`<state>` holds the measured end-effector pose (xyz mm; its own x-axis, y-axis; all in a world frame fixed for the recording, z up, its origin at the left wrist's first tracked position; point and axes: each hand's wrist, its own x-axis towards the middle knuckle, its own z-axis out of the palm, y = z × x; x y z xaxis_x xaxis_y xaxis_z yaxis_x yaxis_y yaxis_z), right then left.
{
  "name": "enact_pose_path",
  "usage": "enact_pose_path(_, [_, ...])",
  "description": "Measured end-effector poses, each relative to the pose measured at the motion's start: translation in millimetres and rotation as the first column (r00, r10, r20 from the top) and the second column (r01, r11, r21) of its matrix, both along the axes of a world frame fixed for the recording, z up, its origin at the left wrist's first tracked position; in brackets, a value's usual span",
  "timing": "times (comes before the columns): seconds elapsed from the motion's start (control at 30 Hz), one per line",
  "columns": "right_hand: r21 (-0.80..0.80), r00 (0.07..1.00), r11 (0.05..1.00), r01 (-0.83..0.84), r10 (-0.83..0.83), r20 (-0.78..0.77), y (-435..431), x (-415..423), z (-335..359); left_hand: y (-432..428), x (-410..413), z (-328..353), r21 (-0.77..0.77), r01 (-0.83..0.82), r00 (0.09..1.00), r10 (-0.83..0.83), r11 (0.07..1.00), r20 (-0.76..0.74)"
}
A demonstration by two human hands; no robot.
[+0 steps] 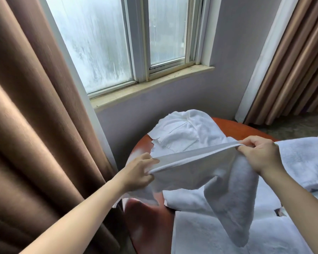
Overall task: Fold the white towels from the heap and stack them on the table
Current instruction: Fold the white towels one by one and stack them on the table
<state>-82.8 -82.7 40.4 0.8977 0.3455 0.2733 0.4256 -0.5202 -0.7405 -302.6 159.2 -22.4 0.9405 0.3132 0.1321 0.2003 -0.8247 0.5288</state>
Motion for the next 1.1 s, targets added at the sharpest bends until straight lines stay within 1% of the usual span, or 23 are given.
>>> enact_pose_path(0.07, [-0.039,0.997,0.998,0.039,-0.042,-0.06,-5,5,-10,1,-2,2,0.016,0.085,0.996,-0.085,0.996,0.005])
enact_pose_path(0.13, [-0.074,0.992,0.996,0.056,-0.064,-0.107,-8,7,-18,1,0,1,0.056,0.137,0.991,-0.136,0.989,-0.01])
enact_pose_path(0.23, [-0.141,0.99,0.988,0.066,-0.082,-0.112,-10,9,-30,-1,5,-6,0.125,0.158,0.987,-0.156,0.98,-0.027])
enact_pose_path(0.3, [-0.255,0.992,0.965,0.059,-0.084,-0.089,-12,11,-39,-8,9,-10,0.138,0.135,0.991,-0.136,0.981,0.0])
enact_pose_path(0.33, [-0.36,0.995,0.932,0.039,-0.07,-0.074,-12,10,-42,-11,11,-11,0.14,0.124,0.992,-0.127,0.982,0.01])
enact_pose_path(0.4, [-0.574,0.999,0.817,-0.048,0.047,-0.017,-6,2,-47,-17,17,-10,0.166,0.125,0.991,-0.131,0.978,0.022])
enact_pose_path(0.43, [-0.615,0.988,0.78,-0.117,0.156,0.009,0,-5,-49,-19,20,-9,0.179,0.141,0.988,-0.149,0.974,0.029])
enact_pose_path(0.5, [-0.638,0.917,0.706,-0.308,0.399,-0.001,20,-31,-45,-24,25,-4,0.178,0.188,0.979,-0.199,0.966,0.045])
enact_pose_path(0.53, [-0.664,0.874,0.64,-0.387,0.484,-0.043,33,-47,-43,-27,27,0,0.169,0.205,0.975,-0.216,0.964,0.05])
enact_pose_path(0.57, [-0.681,0.841,0.585,-0.44,0.534,-0.085,46,-62,-44,-30,29,3,0.165,0.213,0.972,-0.225,0.963,0.059])
enact_pose_path(0.6, [-0.676,0.823,0.566,-0.473,0.558,-0.108,58,-73,-47,-32,29,6,0.164,0.214,0.971,-0.228,0.963,0.076])
enact_pose_path(0.63, [-0.635,0.821,0.599,-0.488,0.561,-0.102,66,-80,-51,-33,30,9,0.168,0.211,0.969,-0.229,0.963,0.096])
enact_pose_path(0.7, [-0.476,0.85,0.733,-0.486,0.523,-0.061,72,-84,-50,-31,28,12,0.202,0.198,0.965,-0.227,0.959,0.133])
enact_pose_path(0.73, [-0.402,0.855,0.774,-0.488,0.517,-0.043,72,-83,-48,-28,26,13,0.219,0.19,0.966,-0.222,0.957,0.13])
enact_pose_path(0.77, [-0.398,0.852,0.777,-0.488,0.523,-0.022,71,-81,-47,-25,24,14,0.233,0.177,0.972,-0.208,0.956,0.113])
enact_pose_path(0.8, [-0.445,0.845,0.757,-0.478,0.534,0.0,71,-80,-46,-21,24,13,0.247,0.162,0.979,-0.186,0.956,0.079])
enact_pose_path(0.83, [-0.492,0.839,0.736,-0.465,0.544,0.022,72,-78,-44,-18,23,11,0.268,0.149,0.986,-0.162,0.952,0.028])
enact_pose_path(0.87, [-0.495,0.833,0.736,-0.461,0.552,0.046,73,-75,-44,-15,23,10,0.302,0.148,0.989,-0.14,0.942,-0.047])
enact_pose_path(0.93, [-0.456,0.822,0.749,-0.481,0.566,0.063,74,-71,-41,-15,25,9,0.413,0.151,0.981,-0.085,0.898,-0.172])
enact_pose_path(1.0, [-0.413,0.82,0.762,-0.499,0.57,0.06,76,-67,-40,-15,24,8,0.479,0.15,0.965,-0.021,0.865,-0.263])
enact_pose_path(1.07, [-0.374,0.826,0.776,-0.508,0.561,0.043,75,-65,-39,-14,23,9,0.491,0.155,0.966,-0.027,0.857,-0.258])
enact_pose_path(1.1, [-0.353,0.835,0.79,-0.502,0.549,0.041,73,-64,-39,-12,22,7,0.485,0.174,0.975,-0.08,0.857,-0.209])
